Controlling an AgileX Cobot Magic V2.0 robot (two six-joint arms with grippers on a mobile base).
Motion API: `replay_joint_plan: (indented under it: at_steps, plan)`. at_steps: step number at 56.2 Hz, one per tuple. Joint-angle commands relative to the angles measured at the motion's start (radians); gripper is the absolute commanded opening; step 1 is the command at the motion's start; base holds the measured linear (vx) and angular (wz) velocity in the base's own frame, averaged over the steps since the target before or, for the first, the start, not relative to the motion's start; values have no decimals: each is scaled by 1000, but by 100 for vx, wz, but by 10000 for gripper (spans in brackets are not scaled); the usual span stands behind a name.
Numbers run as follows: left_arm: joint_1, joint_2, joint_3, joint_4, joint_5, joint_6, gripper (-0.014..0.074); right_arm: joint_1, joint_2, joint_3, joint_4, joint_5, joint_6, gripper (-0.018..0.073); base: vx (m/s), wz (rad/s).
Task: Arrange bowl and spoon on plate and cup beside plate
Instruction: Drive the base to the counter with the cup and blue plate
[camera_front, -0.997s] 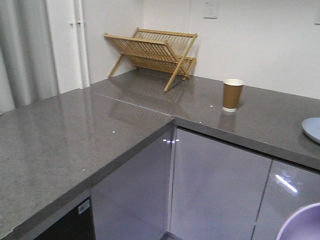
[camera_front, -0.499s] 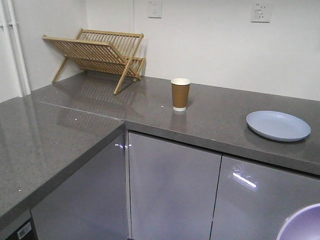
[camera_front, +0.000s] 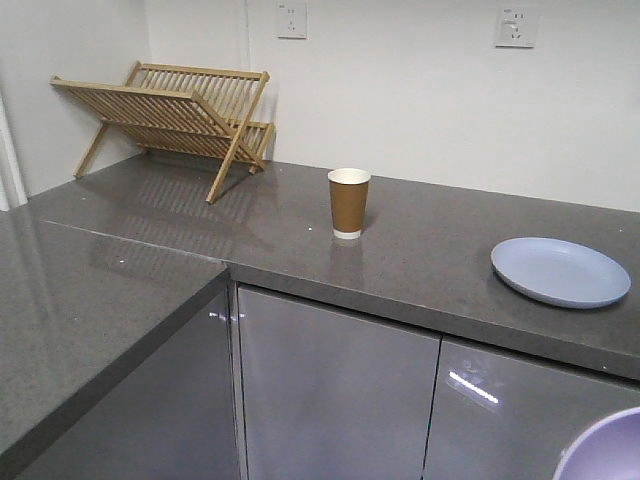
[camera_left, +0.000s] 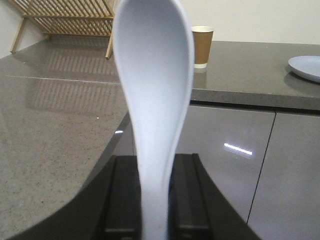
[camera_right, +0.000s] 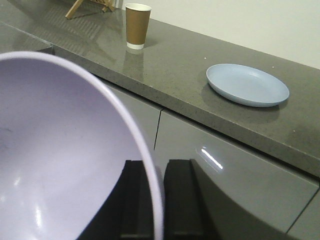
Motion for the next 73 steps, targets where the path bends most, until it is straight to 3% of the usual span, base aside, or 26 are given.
replay_joint_plan:
  at_steps: [1, 36, 73]
  plan:
    - [-2, 2, -29, -10, -83, -10, 1, -1, 6, -31, 3, -89, -4, -8, 24, 3]
    - [-2, 2, -29, -10, -83, -10, 3, -1, 6, -31, 3, -88, -4, -8, 30, -3]
    - [-2, 2, -29, -10, -83, -10, 3, -1, 6, -31, 3, -85, -4, -8, 29, -38]
